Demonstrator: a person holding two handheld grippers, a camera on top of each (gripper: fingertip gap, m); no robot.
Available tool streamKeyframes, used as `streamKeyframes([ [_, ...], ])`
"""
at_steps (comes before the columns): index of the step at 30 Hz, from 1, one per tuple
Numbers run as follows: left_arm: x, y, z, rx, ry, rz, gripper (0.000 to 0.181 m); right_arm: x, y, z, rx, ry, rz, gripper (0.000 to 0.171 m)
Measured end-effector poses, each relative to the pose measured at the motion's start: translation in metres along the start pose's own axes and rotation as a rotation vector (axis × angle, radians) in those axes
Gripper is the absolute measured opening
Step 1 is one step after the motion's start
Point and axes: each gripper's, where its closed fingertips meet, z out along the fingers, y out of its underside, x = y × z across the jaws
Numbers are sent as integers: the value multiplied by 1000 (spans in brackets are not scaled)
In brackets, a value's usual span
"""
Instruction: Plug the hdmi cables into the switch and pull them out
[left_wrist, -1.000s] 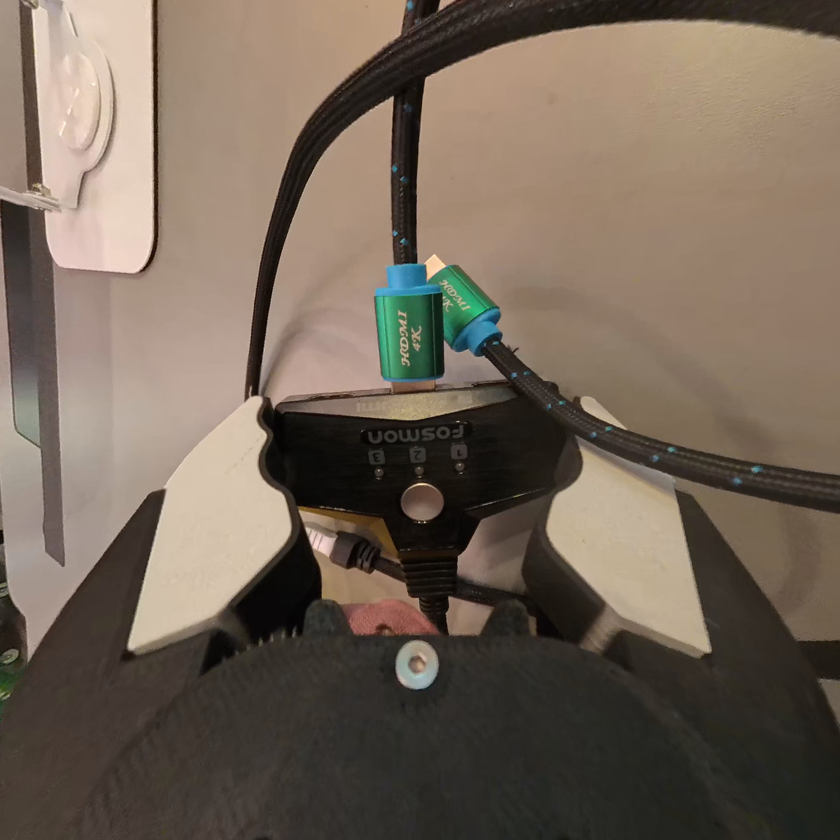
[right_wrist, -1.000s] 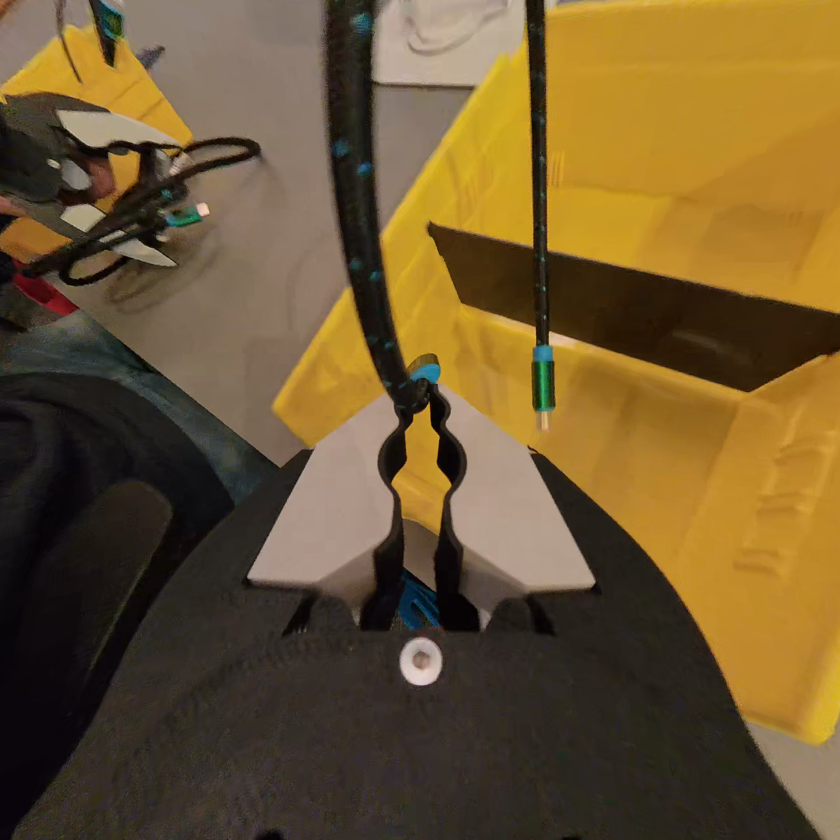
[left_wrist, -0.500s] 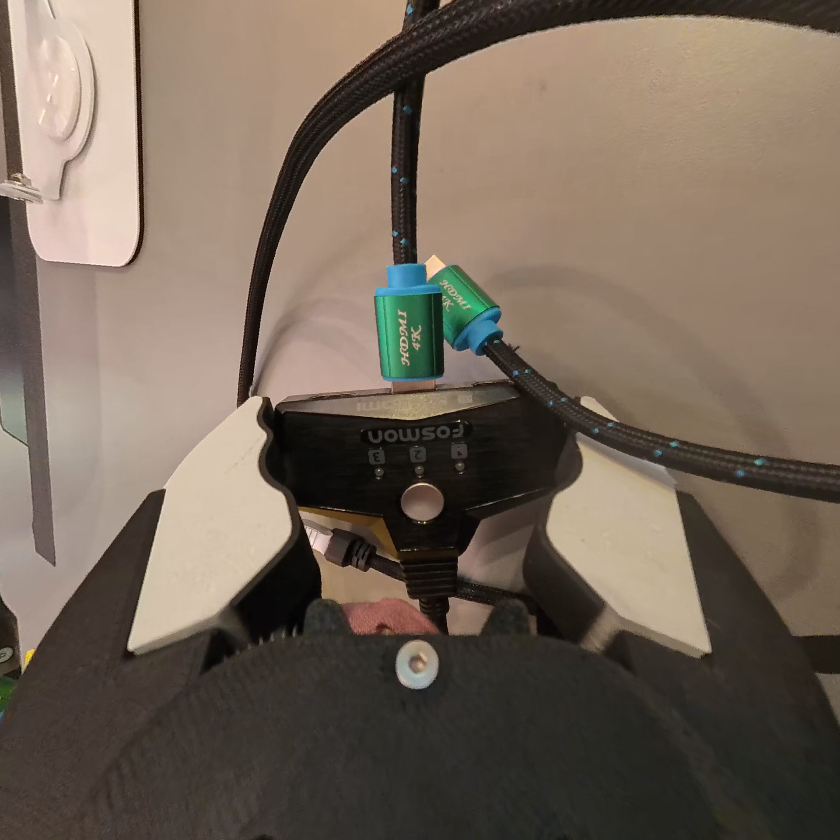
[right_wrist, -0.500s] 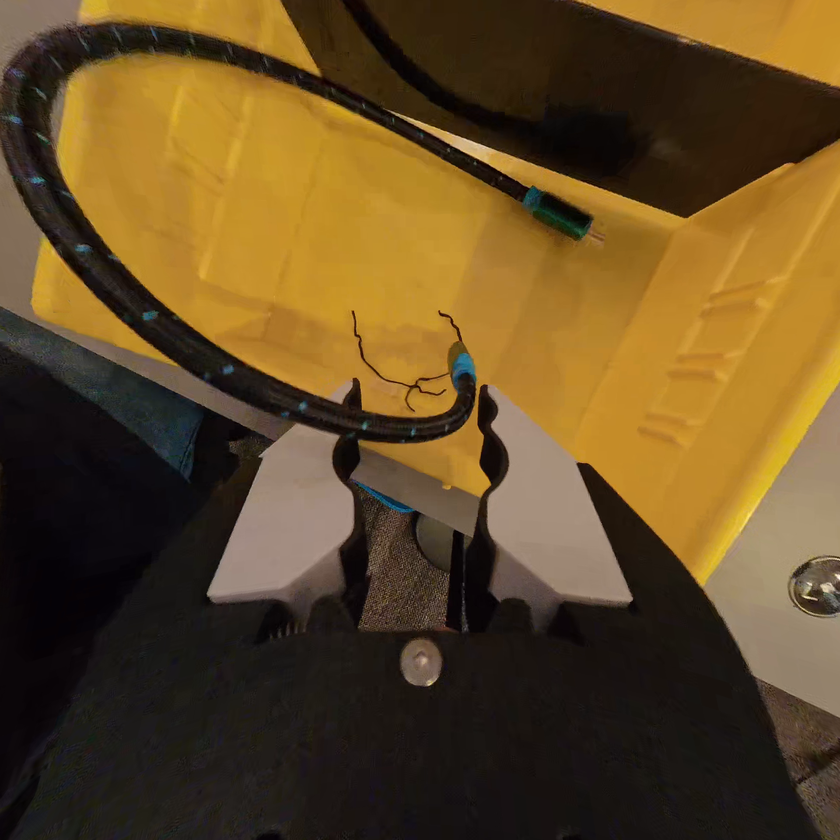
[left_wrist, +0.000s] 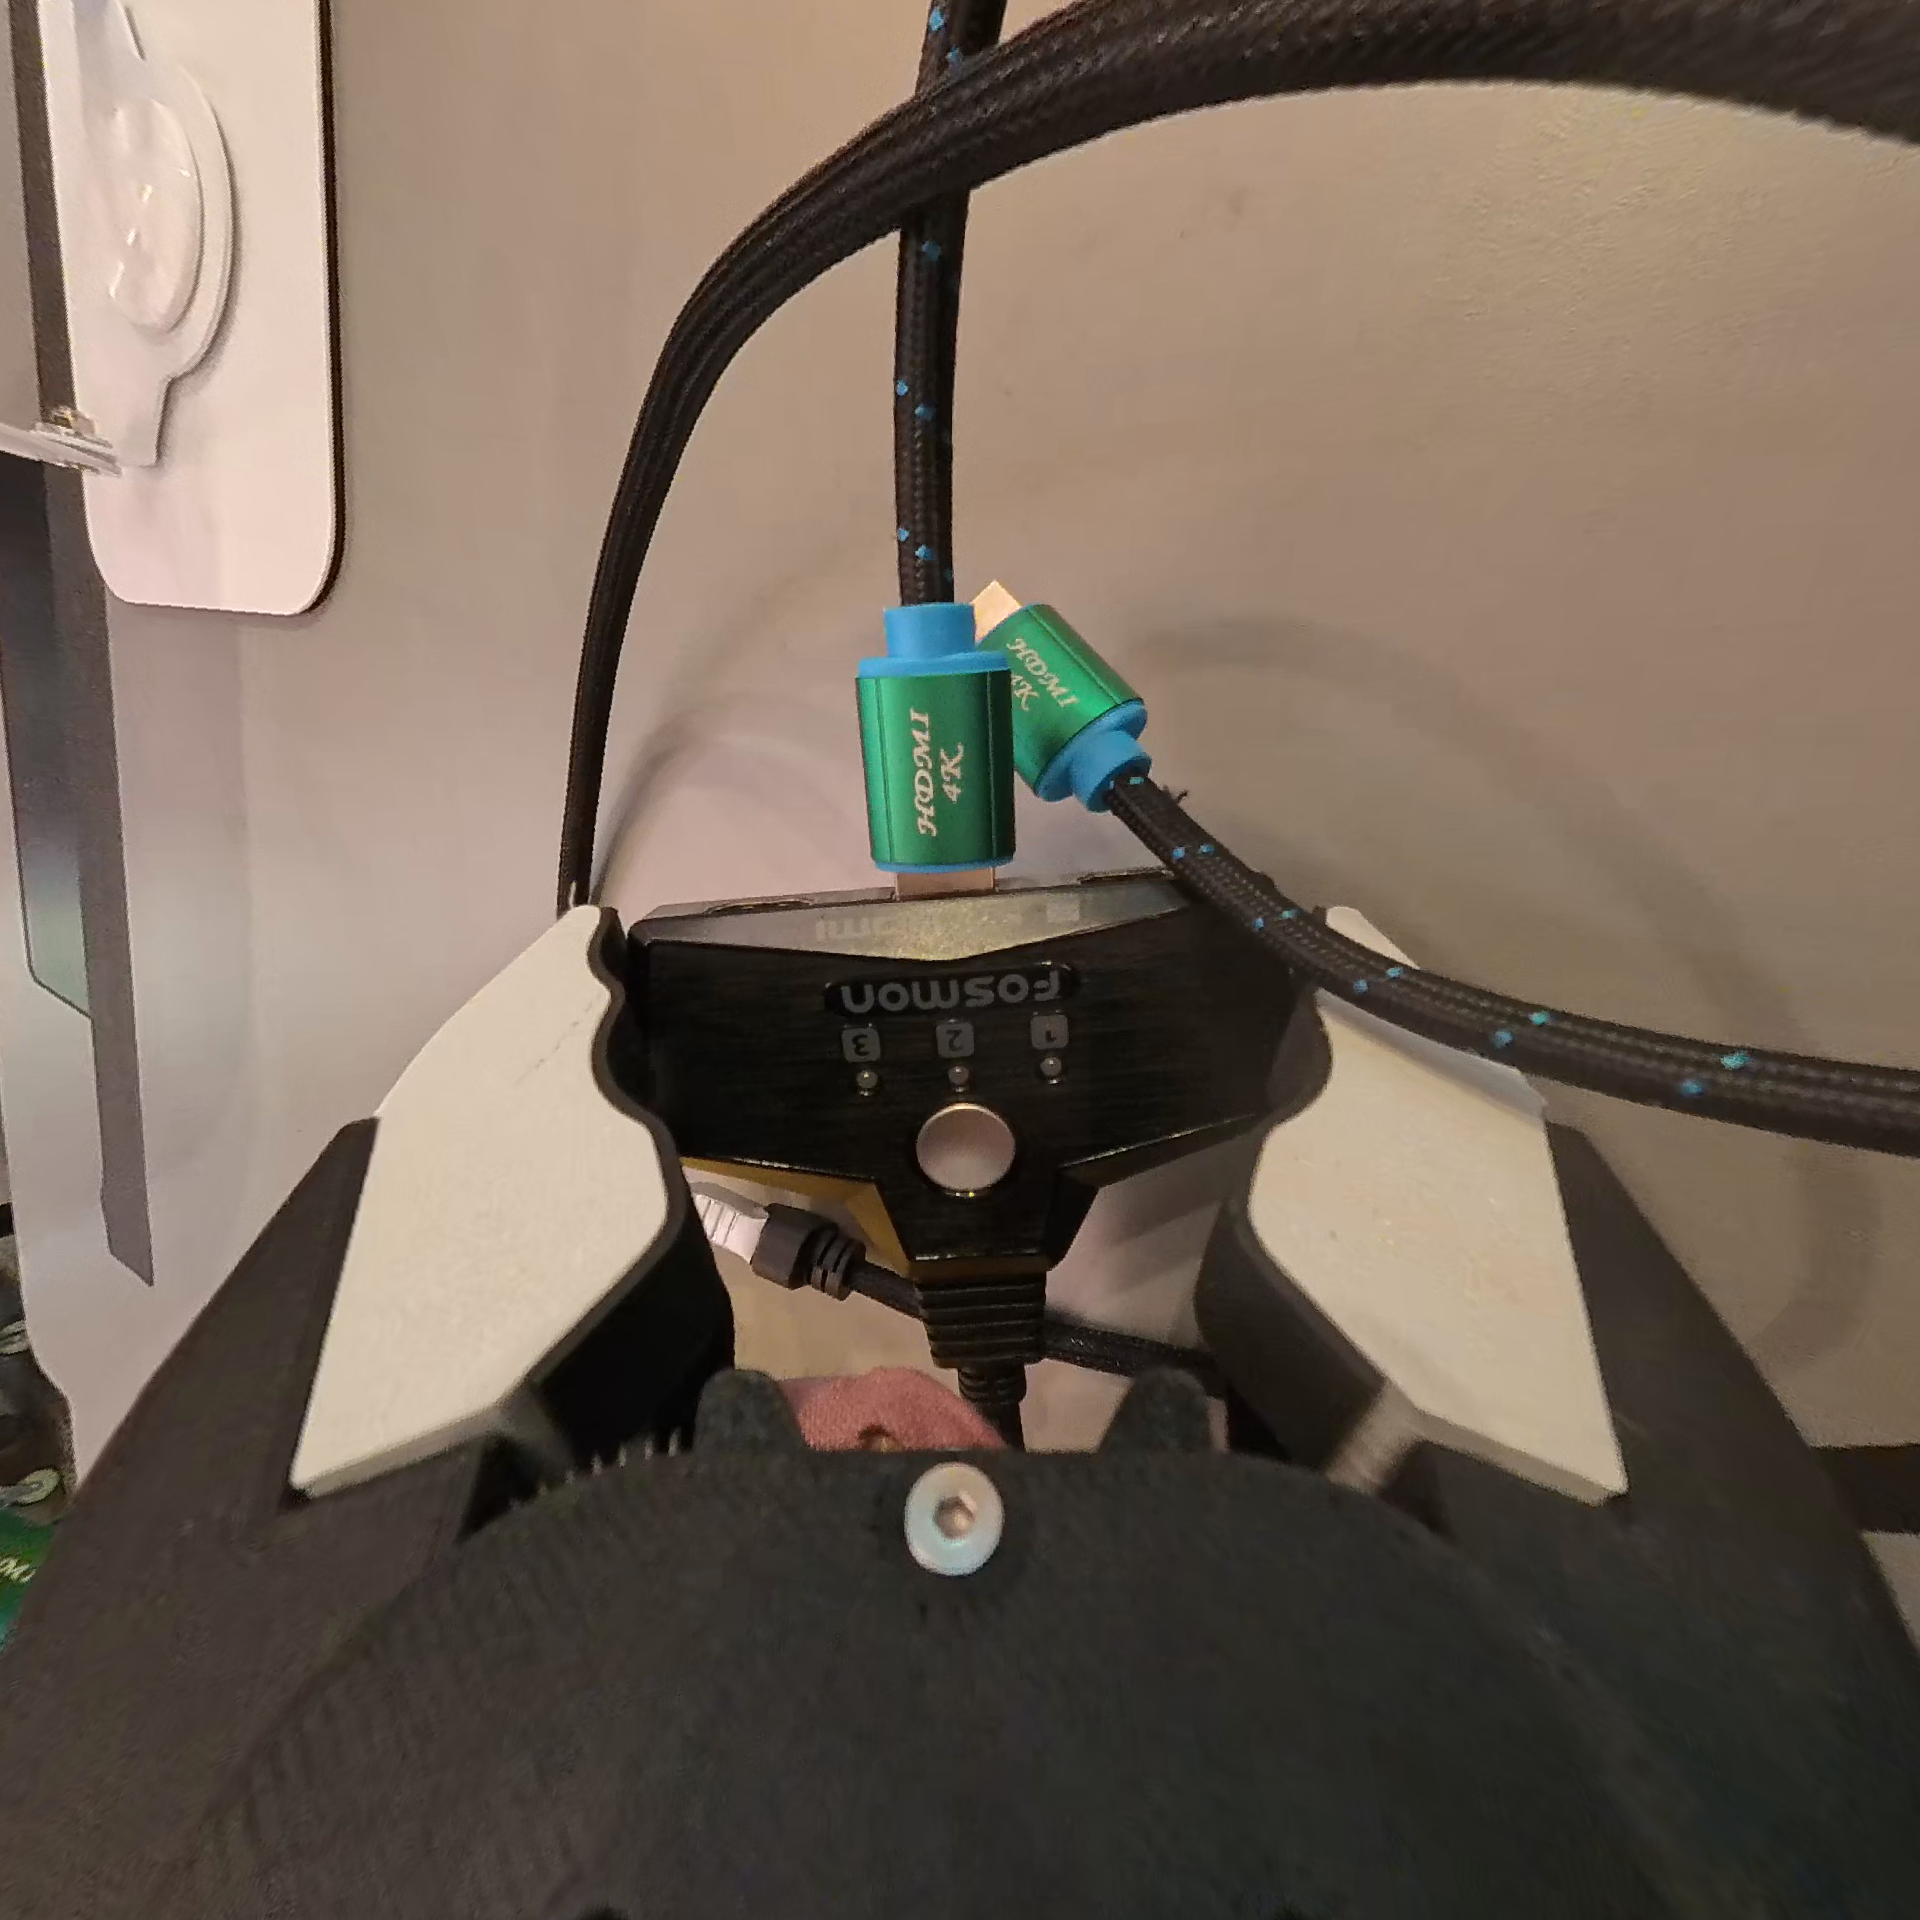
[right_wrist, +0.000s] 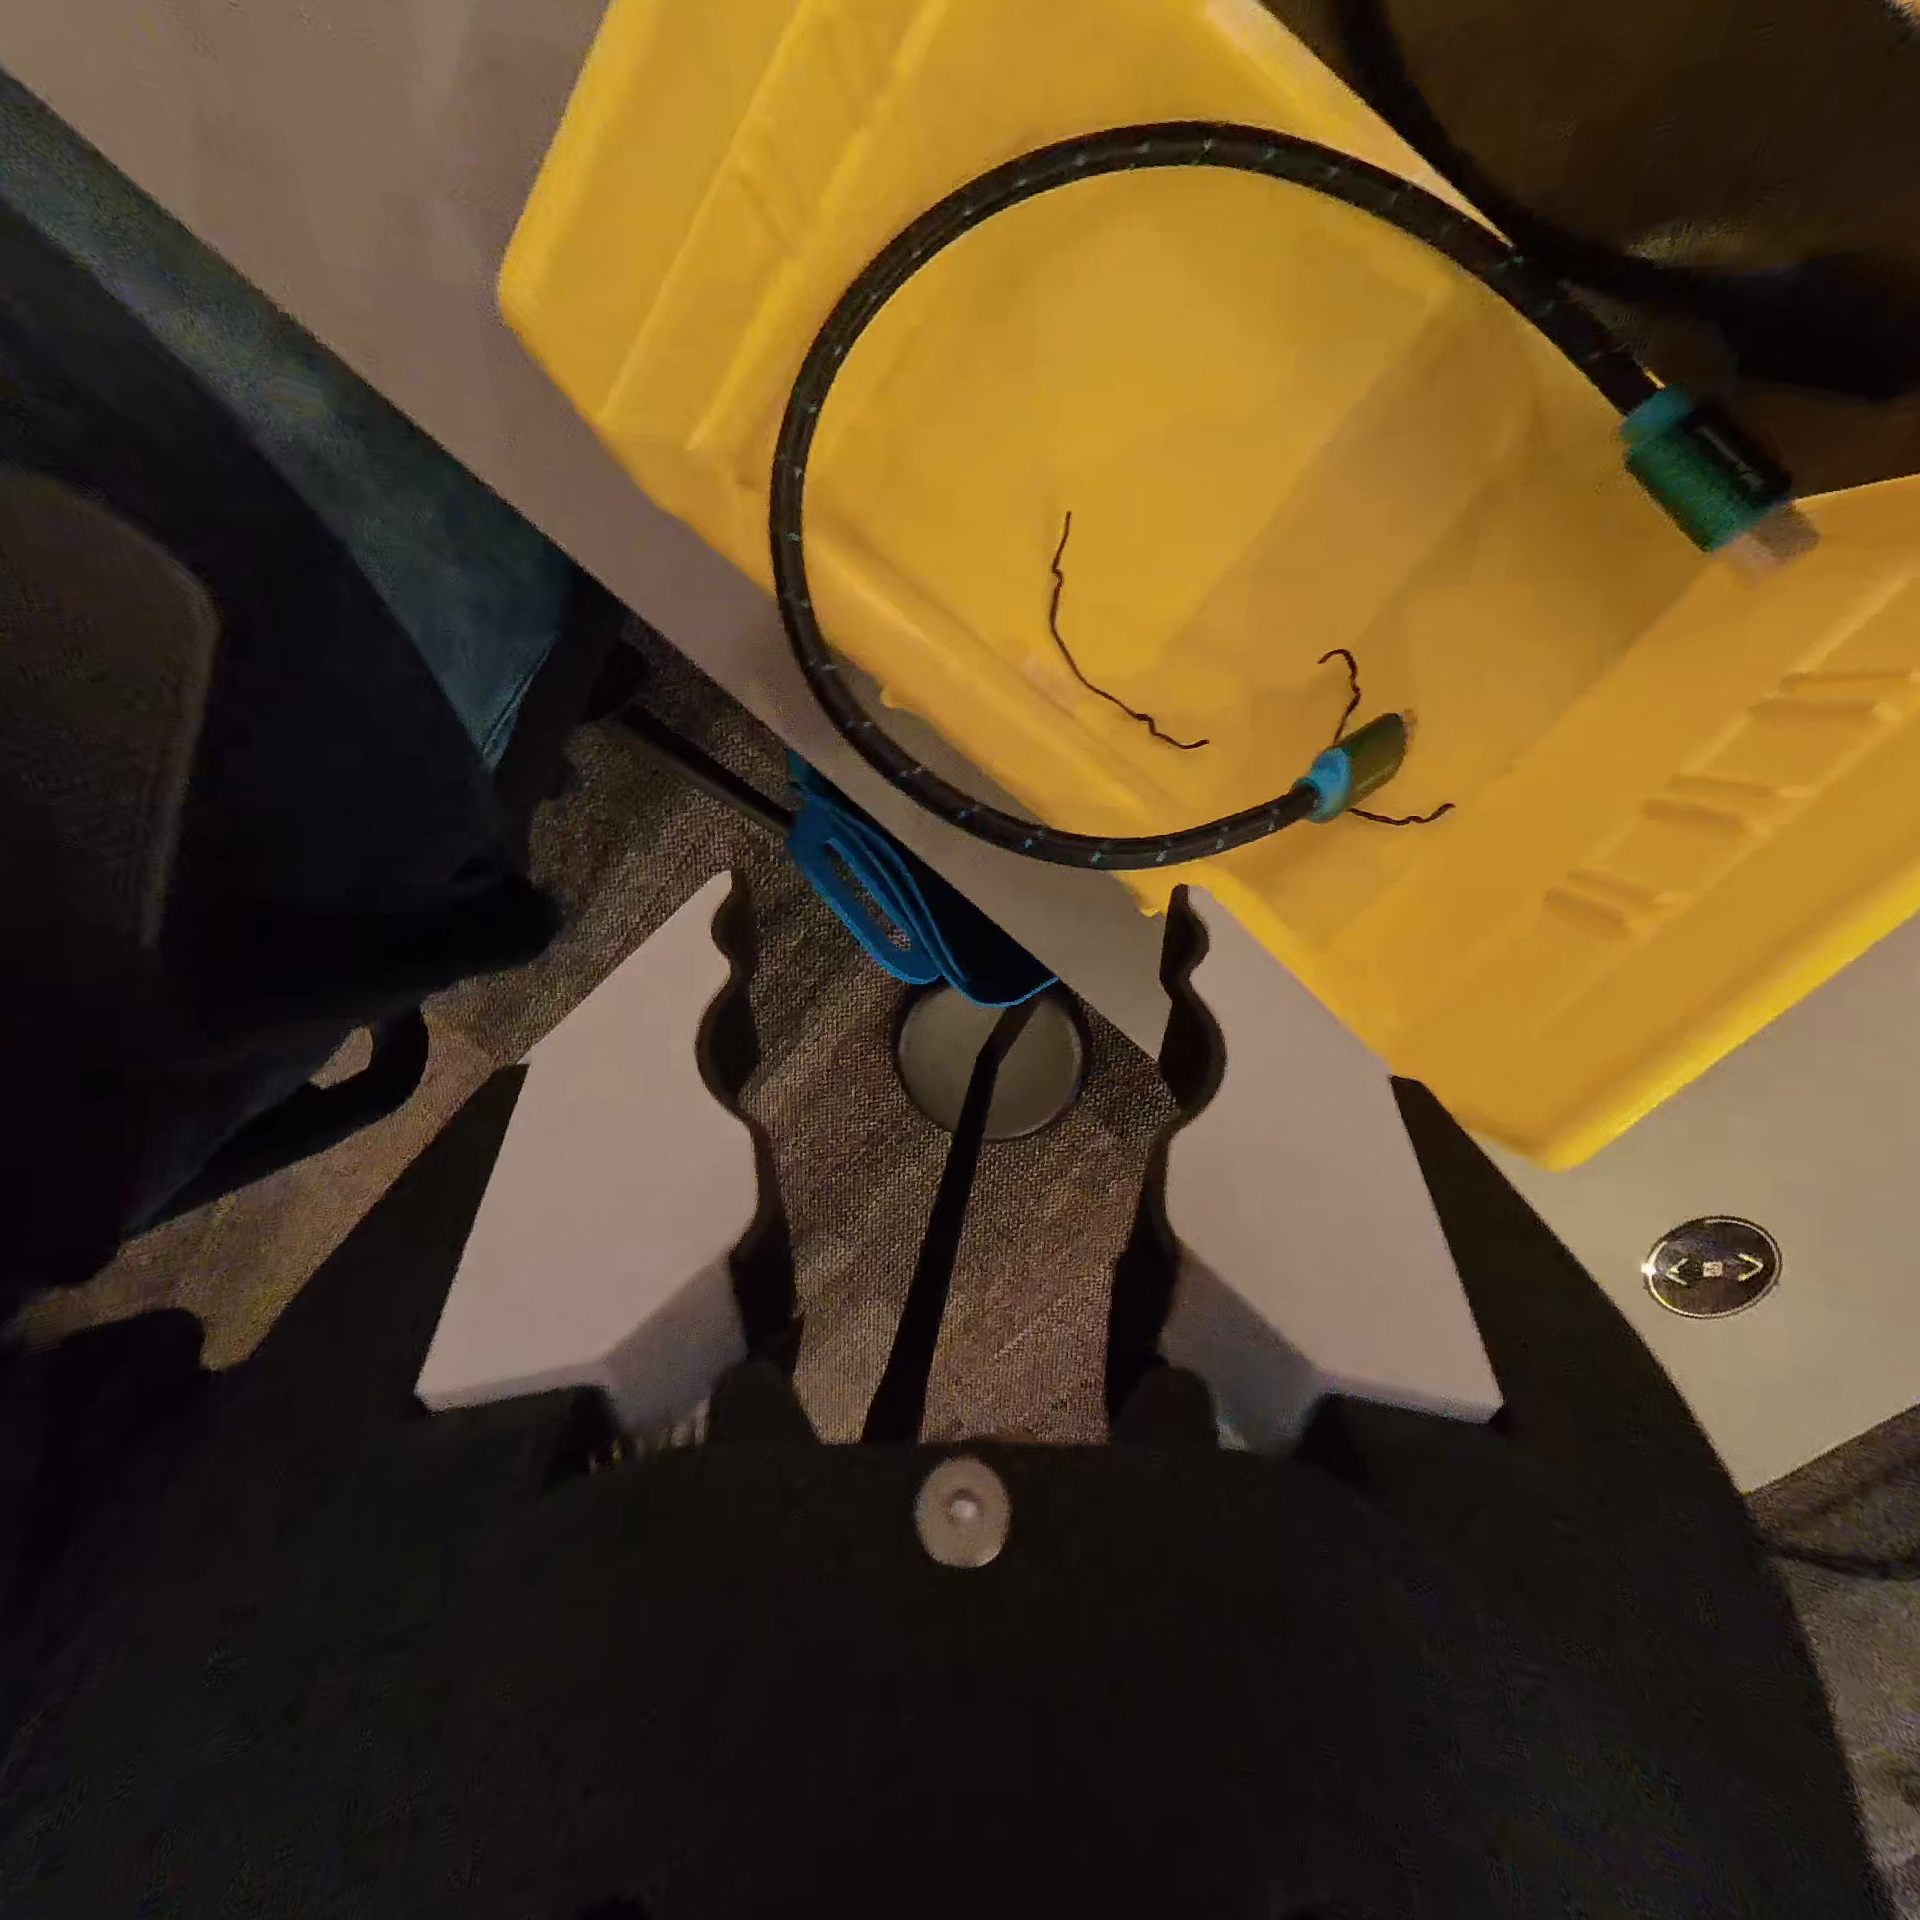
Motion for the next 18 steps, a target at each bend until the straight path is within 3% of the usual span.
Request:
streamKeyframes([
  [4, -1, -2, -3, 7, -5, -4, 117, -13, -2, -7, 34, 21, -72, 78],
  [9, -5, -5, -5, 18, -19, -11, 116, -60, -31, 0, 108, -36, -285, 63],
  [14, -10, -12, -10, 37, -59, 3, 116, -140, -123, -17, 444, -107, -548, 50],
  [18, -14, -17, -19, 79, -63, 0, 117, -161, -197, -14, 608, -37, -546, 30],
])
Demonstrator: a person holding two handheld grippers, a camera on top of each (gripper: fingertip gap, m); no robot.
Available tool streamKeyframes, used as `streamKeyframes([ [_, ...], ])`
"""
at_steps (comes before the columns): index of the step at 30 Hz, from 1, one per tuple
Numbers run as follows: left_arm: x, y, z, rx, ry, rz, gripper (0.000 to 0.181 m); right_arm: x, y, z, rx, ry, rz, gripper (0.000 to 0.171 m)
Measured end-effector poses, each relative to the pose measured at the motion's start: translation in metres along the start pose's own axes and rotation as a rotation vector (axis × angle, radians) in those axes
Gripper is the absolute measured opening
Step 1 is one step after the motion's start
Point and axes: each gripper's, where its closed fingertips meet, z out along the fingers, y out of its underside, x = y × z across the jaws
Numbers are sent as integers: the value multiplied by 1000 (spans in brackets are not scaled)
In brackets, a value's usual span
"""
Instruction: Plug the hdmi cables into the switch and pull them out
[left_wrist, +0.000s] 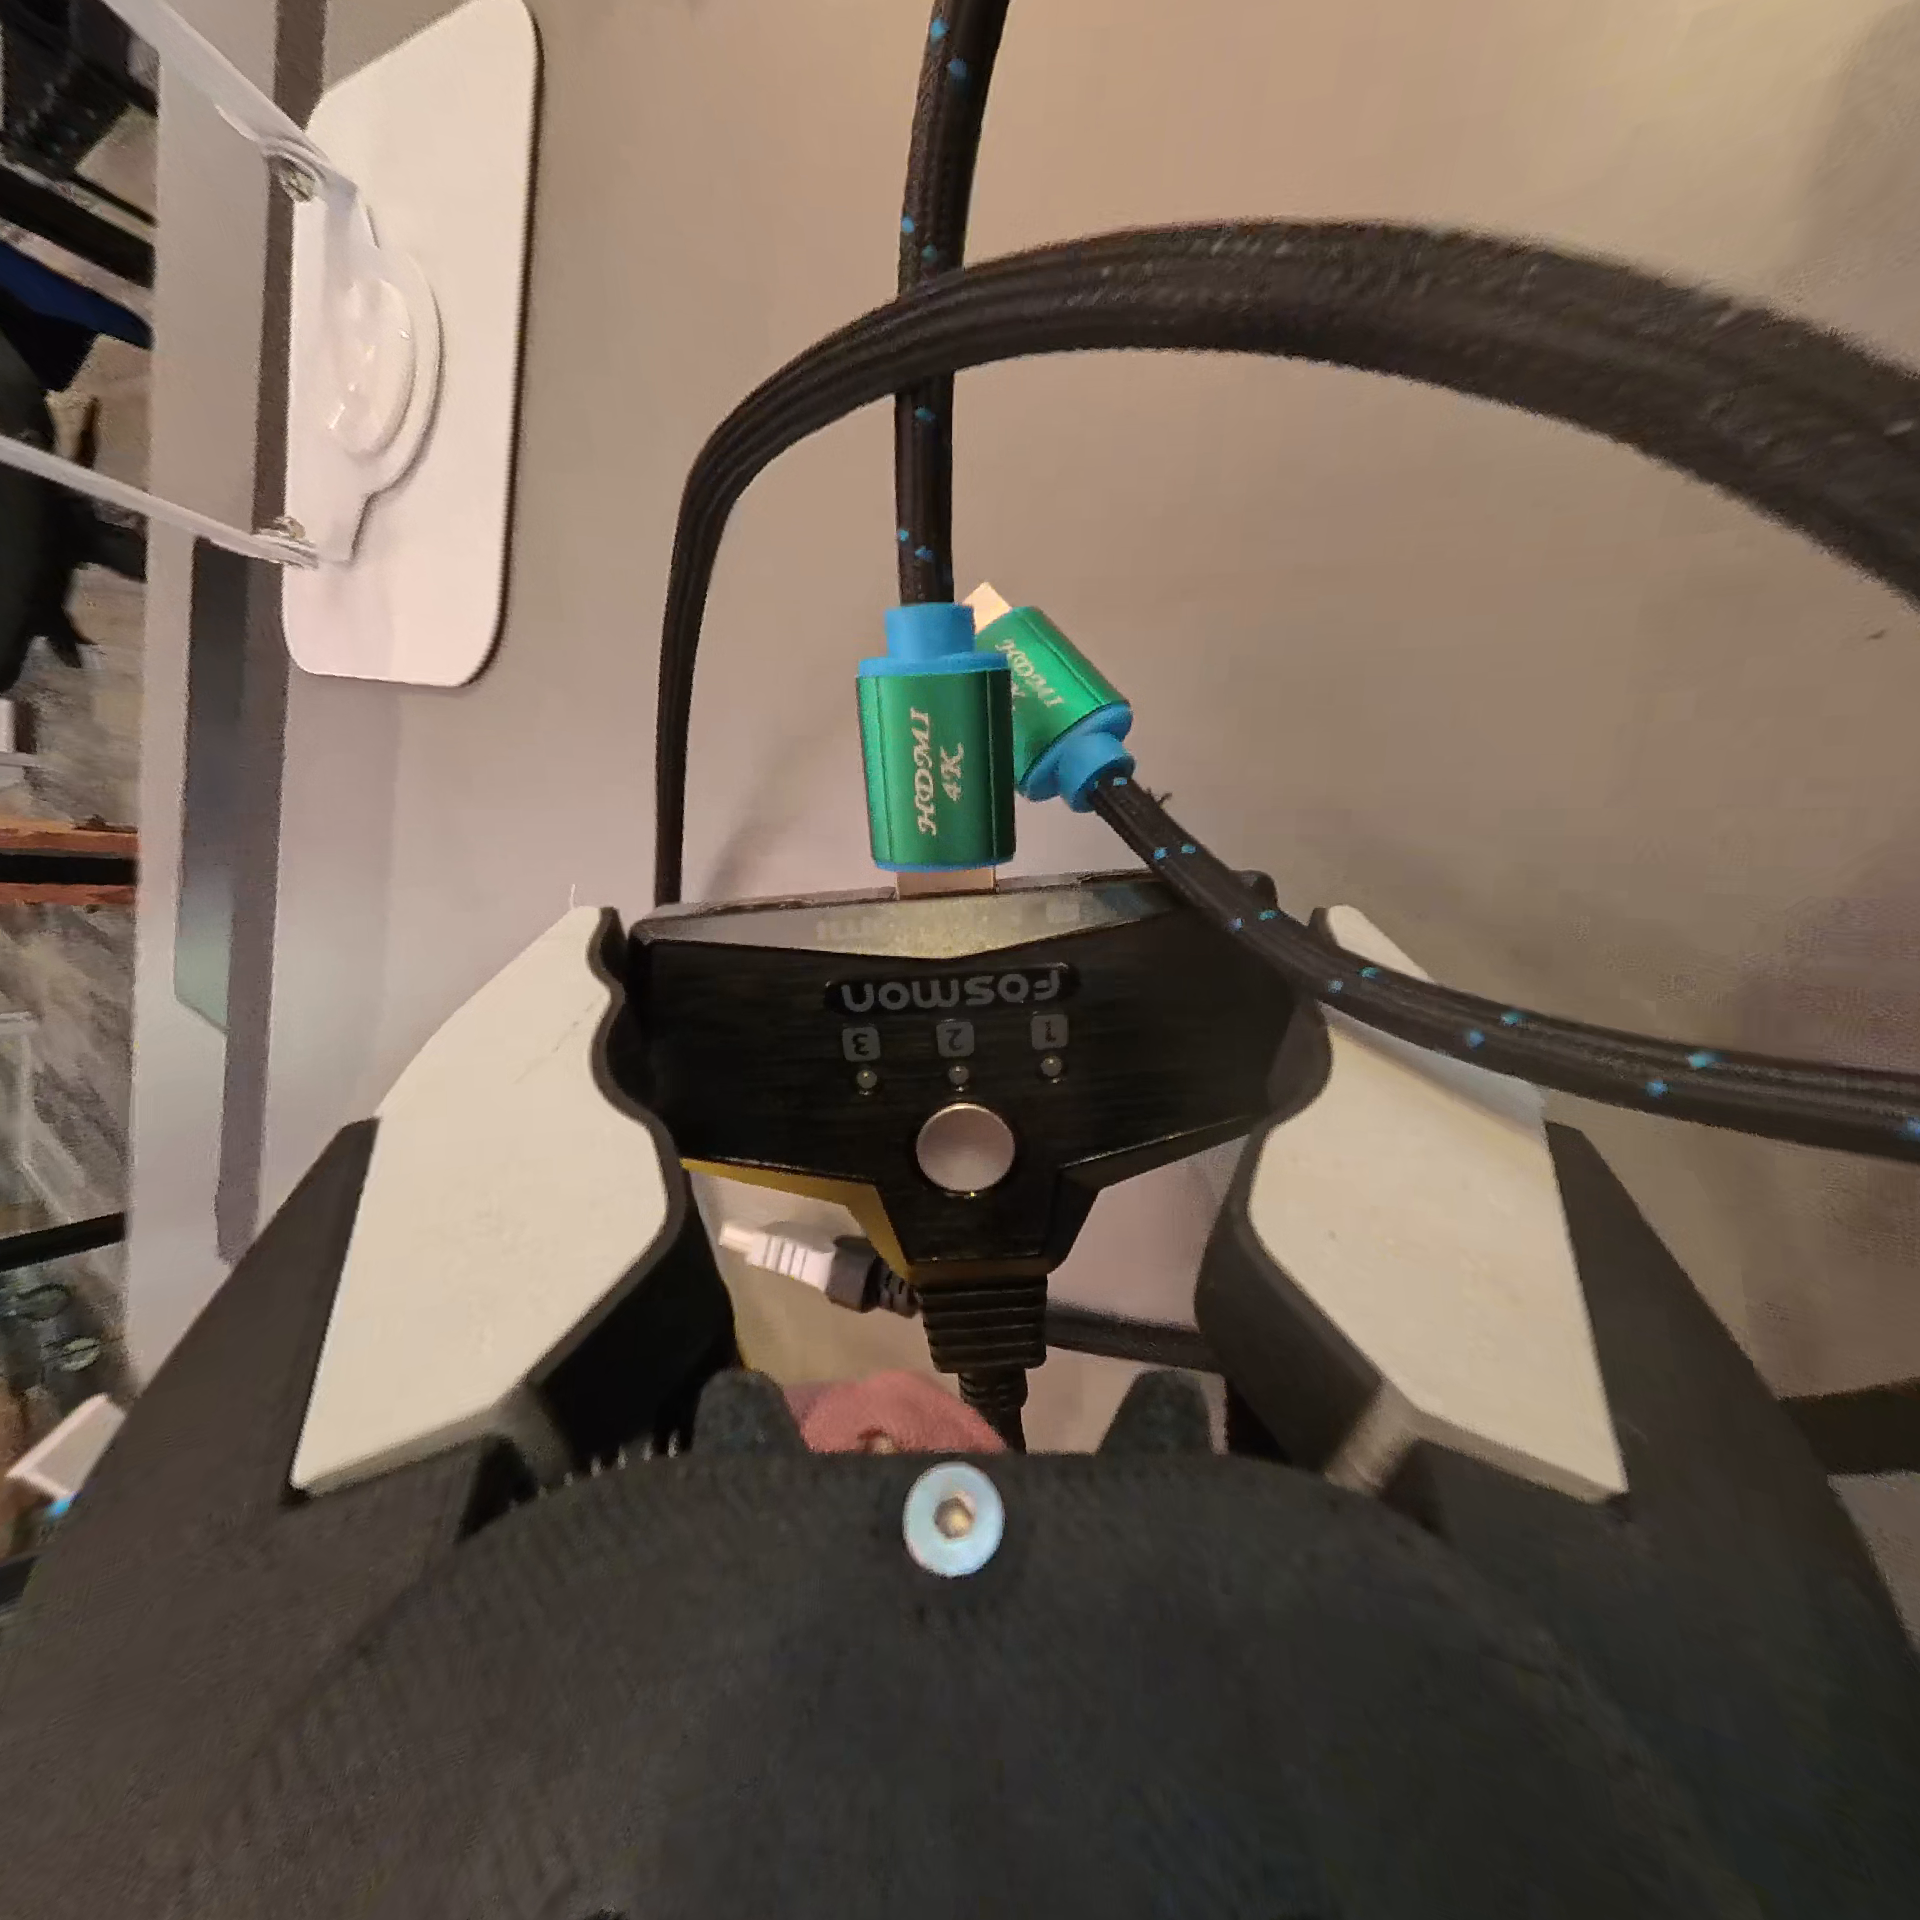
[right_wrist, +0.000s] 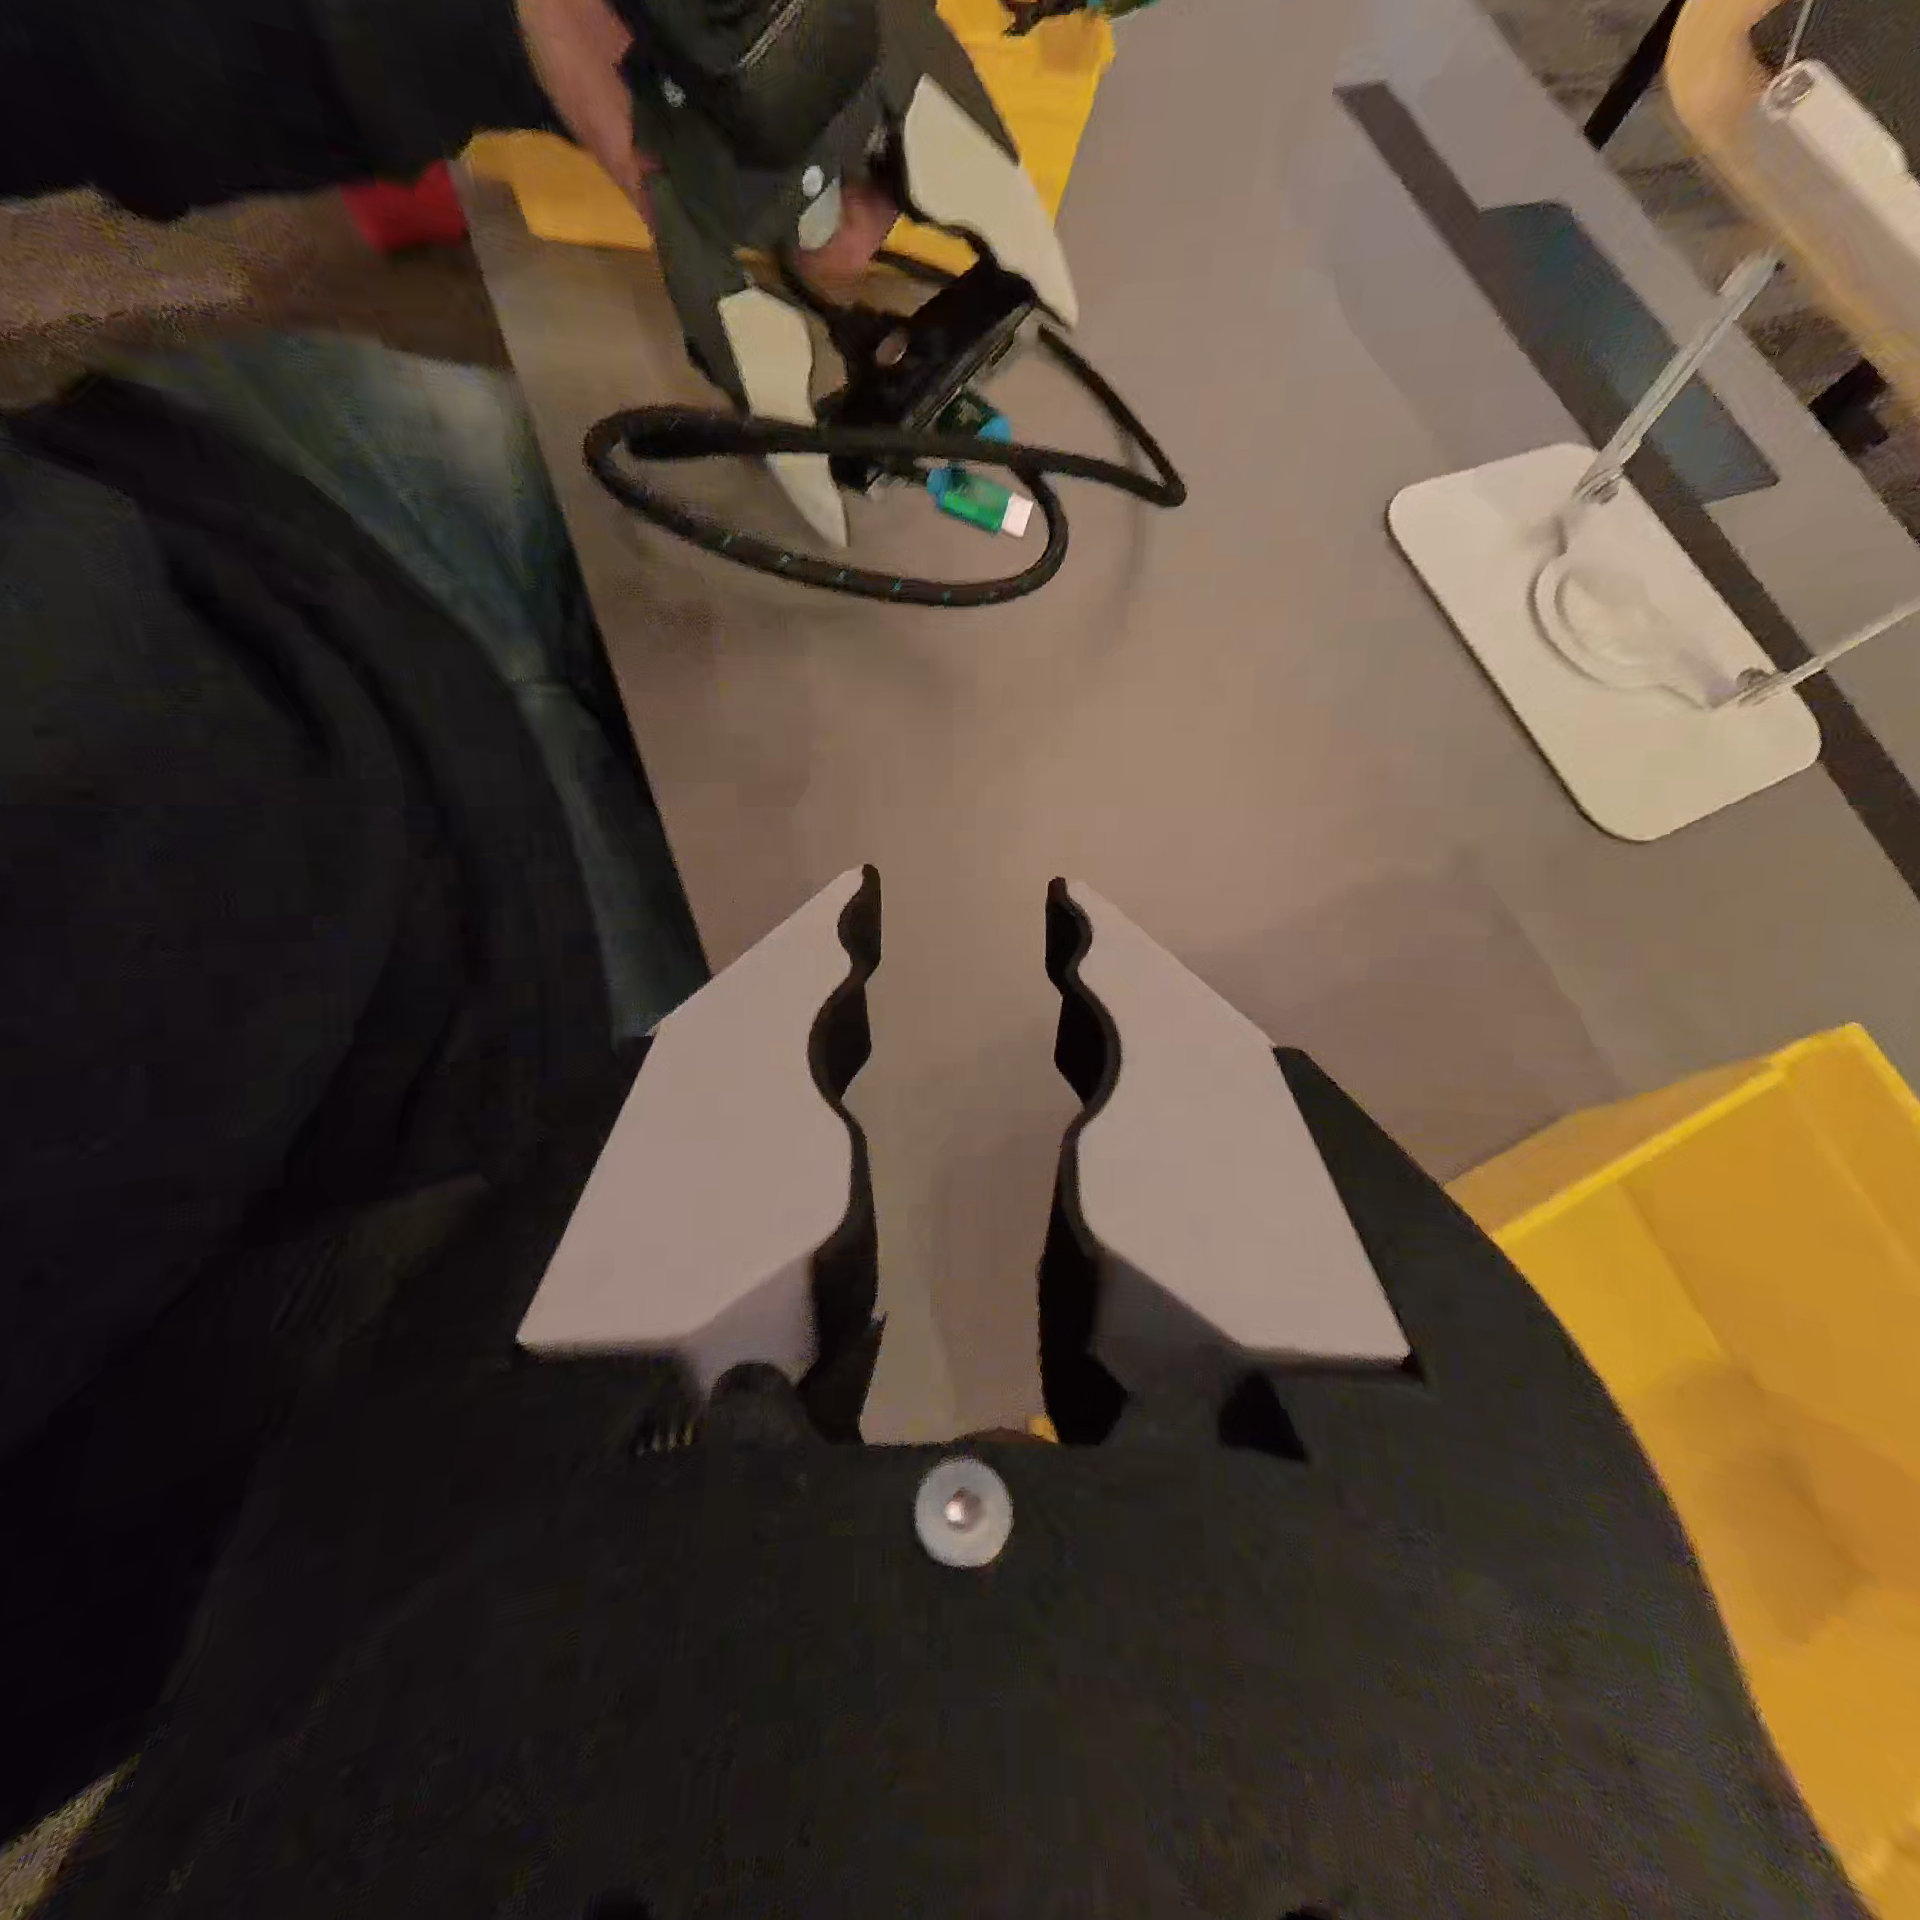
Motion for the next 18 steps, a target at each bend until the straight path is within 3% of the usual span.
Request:
streamKeyframes([
  [2, 0, -4, -6, 40, 27, -30, 117, 10, -14, 23, 23, 13, -2, 21],
  [9, -2, -19, -27, 158, 97, -75, 117, 14, -45, 116, 96, -87, -75, 30],
  [18, 7, -31, -35, 222, 182, -76, 116, -4, -85, 164, 262, -273, -257, 35],
])
